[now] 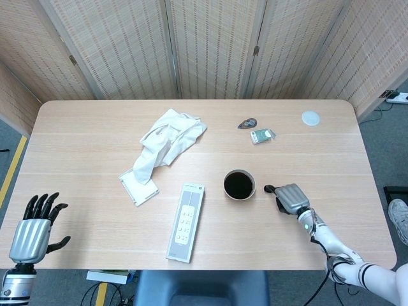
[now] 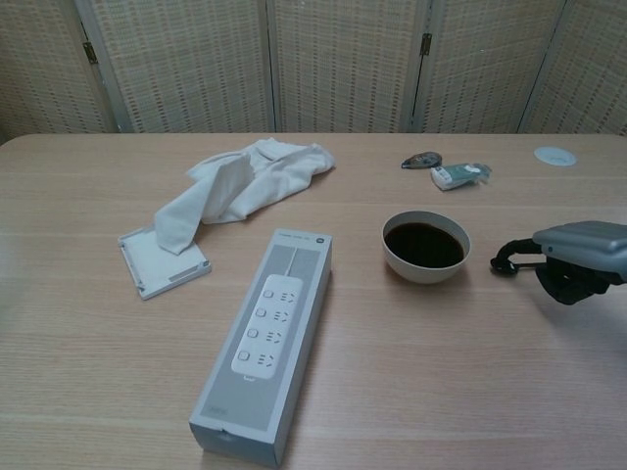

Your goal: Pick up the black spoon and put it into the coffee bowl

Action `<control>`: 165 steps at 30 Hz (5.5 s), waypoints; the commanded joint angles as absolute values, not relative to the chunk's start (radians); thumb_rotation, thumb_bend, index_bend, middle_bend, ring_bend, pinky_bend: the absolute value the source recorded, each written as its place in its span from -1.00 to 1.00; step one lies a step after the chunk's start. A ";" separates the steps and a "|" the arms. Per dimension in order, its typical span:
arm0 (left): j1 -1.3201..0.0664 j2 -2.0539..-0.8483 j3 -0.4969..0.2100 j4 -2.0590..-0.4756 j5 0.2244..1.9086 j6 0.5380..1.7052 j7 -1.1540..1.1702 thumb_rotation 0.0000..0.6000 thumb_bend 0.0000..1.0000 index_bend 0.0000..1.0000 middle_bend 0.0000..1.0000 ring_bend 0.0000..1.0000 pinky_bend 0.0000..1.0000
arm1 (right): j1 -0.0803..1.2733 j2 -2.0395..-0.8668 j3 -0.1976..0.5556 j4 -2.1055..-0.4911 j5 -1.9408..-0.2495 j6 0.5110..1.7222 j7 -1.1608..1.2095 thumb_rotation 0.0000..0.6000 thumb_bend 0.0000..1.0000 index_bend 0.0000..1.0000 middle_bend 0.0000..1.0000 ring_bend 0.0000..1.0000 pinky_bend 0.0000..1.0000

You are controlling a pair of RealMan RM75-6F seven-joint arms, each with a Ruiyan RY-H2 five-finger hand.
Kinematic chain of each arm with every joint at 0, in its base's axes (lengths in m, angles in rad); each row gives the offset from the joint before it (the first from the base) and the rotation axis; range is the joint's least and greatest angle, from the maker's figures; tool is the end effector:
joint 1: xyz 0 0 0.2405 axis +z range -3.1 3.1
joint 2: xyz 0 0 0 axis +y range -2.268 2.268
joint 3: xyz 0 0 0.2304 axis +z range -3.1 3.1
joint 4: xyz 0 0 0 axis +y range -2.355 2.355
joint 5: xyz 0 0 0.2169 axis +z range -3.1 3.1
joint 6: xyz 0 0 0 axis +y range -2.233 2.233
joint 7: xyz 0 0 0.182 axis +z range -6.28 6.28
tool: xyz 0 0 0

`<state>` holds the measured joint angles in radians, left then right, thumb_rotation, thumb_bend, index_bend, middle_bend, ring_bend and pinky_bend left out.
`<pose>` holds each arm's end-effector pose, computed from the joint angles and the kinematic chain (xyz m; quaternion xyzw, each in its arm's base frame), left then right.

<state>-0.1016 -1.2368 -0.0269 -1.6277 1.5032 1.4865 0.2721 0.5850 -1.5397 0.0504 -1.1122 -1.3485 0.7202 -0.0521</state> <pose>-0.2709 0.2157 0.1007 -0.6318 -0.3457 -0.3466 0.6010 -0.2769 -0.3421 -0.0457 0.7791 -0.4170 0.2062 0.4202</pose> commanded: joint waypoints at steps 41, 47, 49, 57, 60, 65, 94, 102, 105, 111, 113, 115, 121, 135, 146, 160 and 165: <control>-0.094 -1.240 -0.023 -1.628 1.511 1.496 0.272 1.00 -0.72 -0.43 -0.78 -0.84 -0.87 | 0.452 -1.441 -0.015 -1.216 -1.527 1.092 0.107 1.00 -0.71 -0.45 0.55 0.68 0.83; -0.092 -1.238 -0.021 -1.632 1.516 1.500 0.270 1.00 -0.72 -0.43 -0.78 -0.84 -0.87 | 0.457 -1.419 -0.040 -1.260 -1.565 1.088 0.138 1.00 -0.71 -0.44 0.22 0.28 0.38; -0.091 -1.237 -0.020 -1.632 1.517 1.502 0.269 1.00 -0.72 -0.43 -0.78 -0.84 -0.87 | 0.459 -1.419 -0.041 -1.266 -1.568 1.088 0.135 1.00 -0.78 -0.44 0.25 0.32 0.37; -0.089 -1.235 -0.020 -1.631 1.524 1.507 0.262 1.00 -0.72 -0.43 -0.78 -0.84 -0.87 | 0.491 -1.452 -0.033 -1.244 -1.568 1.041 0.047 1.00 -0.62 -0.31 0.68 0.86 0.85; -0.086 -1.233 -0.019 -1.631 1.524 1.510 0.260 1.00 -0.72 -0.43 -0.78 -0.84 -0.87 | 0.509 -1.472 -0.029 -1.220 -1.566 1.016 0.014 1.00 -0.55 -0.26 0.83 0.99 0.99; -0.079 -1.231 -0.017 -1.628 1.523 1.518 0.256 1.00 -0.72 -0.43 -0.78 -0.84 -0.87 | 0.539 -1.499 -0.027 -1.194 -1.550 0.954 -0.047 1.00 -0.53 -0.24 0.92 1.00 1.00; -0.066 -1.244 -0.016 -1.586 1.512 1.517 0.215 1.00 -0.72 -0.43 -0.78 -0.84 -0.87 | 0.576 -1.604 -0.041 -1.067 -1.572 0.963 -0.385 1.00 -0.52 0.03 0.96 1.00 1.00; -0.061 -1.243 -0.017 -1.576 1.512 1.520 0.204 1.00 -0.72 -0.43 -0.78 -0.84 -0.87 | 0.571 -1.633 -0.047 -1.040 -1.574 0.971 -0.395 1.00 -0.52 0.03 0.96 1.00 1.00; -0.060 -1.243 -0.016 -1.573 1.512 1.520 0.200 1.00 -0.72 -0.43 -0.78 -0.84 -0.87 | 0.573 -1.640 -0.050 -1.029 -1.578 0.970 -0.395 1.00 -0.52 0.03 0.96 1.00 1.00; -0.060 -1.243 -0.017 -1.568 1.514 1.521 0.194 1.00 -0.72 -0.43 -0.78 -0.84 -0.87 | 0.580 -1.644 -0.054 -1.020 -1.580 0.959 -0.389 1.00 -0.52 0.03 0.96 1.00 1.00; -0.059 -1.243 -0.017 -1.568 1.514 1.522 0.192 1.00 -0.72 -0.43 -0.78 -0.85 -0.87 | 0.582 -1.644 -0.054 -1.021 -1.579 0.954 -0.388 1.00 -0.52 0.03 0.96 1.00 1.00; -0.057 -1.241 -0.017 -1.567 1.514 1.525 0.191 1.00 -0.72 -0.43 -0.78 -0.84 -0.87 | 0.583 -1.645 -0.054 -1.019 -1.579 0.953 -0.389 1.00 -0.52 0.03 0.96 1.00 1.00; -0.053 -1.238 -0.017 -1.566 1.511 1.527 0.187 1.00 -0.72 -0.43 -0.78 -0.84 -0.87 | 0.587 -1.649 -0.054 -1.014 -1.574 0.943 -0.390 1.00 -0.52 0.03 0.96 1.00 1.00; -0.048 -1.240 -0.017 -1.556 1.509 1.529 0.179 1.00 -0.72 -0.43 -0.78 -0.84 -0.87 | 0.589 -1.636 -0.065 -1.022 -1.570 0.924 -0.386 1.00 -0.52 0.03 0.96 1.00 1.00; -0.046 -1.244 -0.020 -1.546 1.504 1.528 0.171 1.00 -0.72 -0.43 -0.78 -0.84 -0.87 | 0.577 -1.638 -0.072 -1.014 -1.566 0.930 -0.372 1.00 -0.52 0.03 0.96 1.00 1.00; -0.038 -1.243 -0.020 -1.540 1.498 1.532 0.166 1.00 -0.72 -0.43 -0.78 -0.84 -0.87 | 0.584 -1.660 -0.073 -0.984 -1.569 0.918 -0.360 1.00 -0.46 0.03 0.96 1.00 1.00; -0.037 -1.243 -0.021 -1.539 1.498 1.533 0.164 1.00 -0.72 -0.43 -0.78 -0.84 -0.87 | 0.587 -1.662 -0.073 -0.979 -1.577 0.926 -0.341 1.00 -0.38 0.12 0.96 1.00 1.00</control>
